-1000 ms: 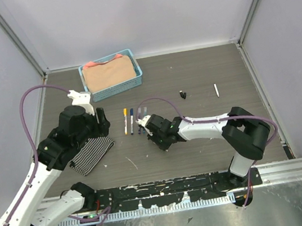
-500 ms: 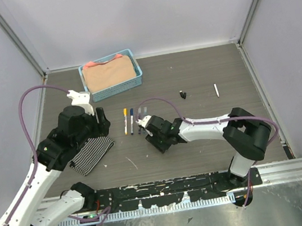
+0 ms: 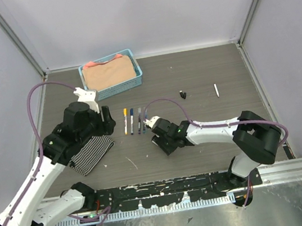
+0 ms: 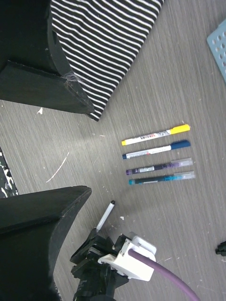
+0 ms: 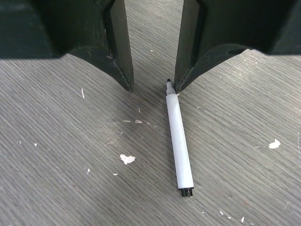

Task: Insert the pens into the pen caps
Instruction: Place the pen at the center of the board, then pick up the pen from the center of the board.

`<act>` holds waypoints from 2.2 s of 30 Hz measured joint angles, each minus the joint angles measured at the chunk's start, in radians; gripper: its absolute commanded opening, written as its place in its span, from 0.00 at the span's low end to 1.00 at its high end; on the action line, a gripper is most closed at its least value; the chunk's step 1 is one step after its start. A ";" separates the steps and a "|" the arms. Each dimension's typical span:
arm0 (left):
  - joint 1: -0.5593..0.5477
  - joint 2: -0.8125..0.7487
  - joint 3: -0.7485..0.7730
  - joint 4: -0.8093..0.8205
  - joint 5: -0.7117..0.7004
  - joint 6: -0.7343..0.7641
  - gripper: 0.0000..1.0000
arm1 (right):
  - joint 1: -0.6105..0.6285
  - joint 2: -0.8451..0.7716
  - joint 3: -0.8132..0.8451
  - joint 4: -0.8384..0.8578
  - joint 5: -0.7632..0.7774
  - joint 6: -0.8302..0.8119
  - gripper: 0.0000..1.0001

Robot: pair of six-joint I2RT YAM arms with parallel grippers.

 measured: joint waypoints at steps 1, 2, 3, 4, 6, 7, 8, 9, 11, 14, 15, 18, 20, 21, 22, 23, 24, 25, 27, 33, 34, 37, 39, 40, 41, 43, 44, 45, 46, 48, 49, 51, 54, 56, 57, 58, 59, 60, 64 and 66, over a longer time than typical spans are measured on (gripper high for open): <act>0.000 0.008 0.000 0.004 0.010 0.000 0.69 | 0.000 0.000 0.000 0.000 0.006 0.004 0.46; 0.000 0.019 0.000 0.008 0.027 -0.002 0.69 | 0.000 0.000 0.000 0.000 0.010 0.009 0.46; 0.000 0.035 0.000 0.014 0.051 -0.003 0.70 | 0.000 -0.001 0.000 0.000 0.013 0.014 0.45; 0.000 0.049 -0.001 0.019 0.070 -0.004 0.71 | 0.000 -0.005 -0.001 0.000 0.015 0.018 0.46; 0.000 0.085 -0.010 0.042 0.121 -0.009 0.73 | 0.000 -0.035 -0.017 0.002 0.016 0.027 0.48; 0.000 0.100 -0.020 0.059 0.147 -0.014 0.74 | 0.000 -0.064 -0.030 0.003 0.015 0.036 0.48; 0.000 0.110 -0.027 0.068 0.165 -0.018 0.76 | 0.000 -0.103 -0.045 0.004 0.015 0.045 0.48; -0.002 0.123 -0.037 0.085 0.186 -0.022 0.78 | 0.000 -0.149 -0.061 0.002 0.016 0.055 0.49; -0.011 0.144 -0.045 0.104 0.209 -0.025 0.82 | 0.000 -0.249 -0.081 0.000 0.033 0.085 0.49; -0.047 0.185 -0.044 0.144 0.222 -0.018 0.87 | 0.000 -0.410 -0.093 -0.006 0.107 0.157 0.50; -0.063 0.200 -0.038 0.146 0.221 -0.013 0.87 | 0.001 -0.463 -0.093 -0.011 0.144 0.191 0.50; -0.131 0.275 0.015 0.142 0.212 0.025 0.92 | 0.002 -0.617 -0.093 -0.044 0.255 0.293 0.50; -0.178 0.326 0.064 0.140 0.209 0.062 0.93 | 0.002 -0.742 -0.094 -0.073 0.338 0.364 0.50; -0.200 0.352 0.093 0.134 0.213 0.085 0.93 | 0.002 -0.802 -0.093 -0.090 0.377 0.396 0.50; -0.216 0.375 0.119 0.131 0.220 0.105 0.94 | 0.002 -0.849 -0.093 -0.105 0.407 0.417 0.50; -0.230 0.397 0.143 0.130 0.232 0.124 0.95 | 0.002 -0.907 -0.093 -0.121 0.441 0.439 0.50; -0.240 0.415 0.160 0.131 0.238 0.140 0.96 | 0.002 -0.959 -0.093 -0.140 0.471 0.458 0.50; -0.251 0.431 0.177 0.130 0.244 0.160 0.97 | 0.002 -1.007 -0.092 -0.161 0.497 0.470 0.50; -0.269 0.460 0.203 0.130 0.261 0.204 0.99 | 0.002 -1.081 -0.080 -0.198 0.536 0.490 0.51; -0.316 0.472 0.142 0.209 0.357 0.415 0.98 | 0.002 -1.172 -0.021 -0.321 0.596 0.516 0.51; -0.329 0.472 0.116 0.222 0.370 0.463 0.98 | 0.002 -1.180 -0.020 -0.327 0.598 0.517 0.51; -0.362 0.496 0.060 0.225 0.414 0.637 0.99 | 0.002 -1.209 -0.018 -0.369 0.603 0.523 0.51; -0.367 0.541 0.060 0.199 0.454 0.763 1.00 | 0.002 -1.230 -0.018 -0.396 0.605 0.529 0.51; -0.367 0.568 0.066 0.173 0.474 0.829 1.00 | 0.002 -1.242 -0.018 -0.406 0.605 0.533 0.51; -0.367 0.594 0.074 0.145 0.489 0.882 1.00 | 0.002 -1.251 -0.018 -0.414 0.607 0.535 0.51; -0.367 0.653 0.086 0.097 0.511 0.978 0.98 | 0.002 -1.273 -0.014 -0.439 0.609 0.541 0.51; -0.367 0.681 0.087 0.080 0.518 1.018 0.97 | 0.002 -1.284 -0.012 -0.450 0.611 0.544 0.51; -0.367 0.703 0.087 0.065 0.524 1.053 0.96 | 0.002 -1.294 -0.009 -0.460 0.614 0.547 0.51; -0.366 0.721 0.087 0.054 0.528 1.081 0.95 | 0.002 -1.304 -0.007 -0.469 0.616 0.550 0.51; -0.366 0.756 0.087 0.037 0.530 1.136 0.91 | 0.002 -1.320 0.000 -0.489 0.623 0.557 0.51; -0.365 0.776 0.089 0.029 0.531 1.167 0.90 | 0.002 -1.325 0.005 -0.501 0.624 0.560 0.51; -0.363 0.814 0.106 0.013 0.531 1.205 0.88 | 0.002 -1.328 0.015 -0.515 0.627 0.562 0.51; -0.353 0.869 0.147 0.003 0.536 1.250 0.88 | 0.002 -1.328 0.027 -0.529 0.631 0.565 0.51; -0.340 0.886 0.166 0.007 0.542 1.268 0.83 | 0.002 -1.328 0.031 -0.541 0.632 0.568 0.51; -0.334 0.889 0.172 0.008 0.543 1.276 0.81 | 0.002 -1.328 0.031 -0.546 0.634 0.569 0.51; -0.328 0.890 0.177 0.011 0.545 1.284 0.78 | 0.002 -1.328 0.031 -0.552 0.634 0.570 0.51; -0.323 0.891 0.183 0.013 0.546 1.291 0.76 | 0.002 -1.328 0.031 -0.558 0.634 0.572 0.51; -0.320 0.891 0.186 0.014 0.546 1.295 0.75 | 0.002 -1.328 0.031 -0.563 0.634 0.573 0.51; -0.316 0.917 0.214 0.018 0.546 1.311 0.71 | 0.002 -1.328 0.031 -0.576 0.638 0.579 0.52; -0.316 0.935 0.219 0.023 0.546 1.313 0.62 | 0.002 -1.328 0.031 -0.579 0.639 0.582 0.52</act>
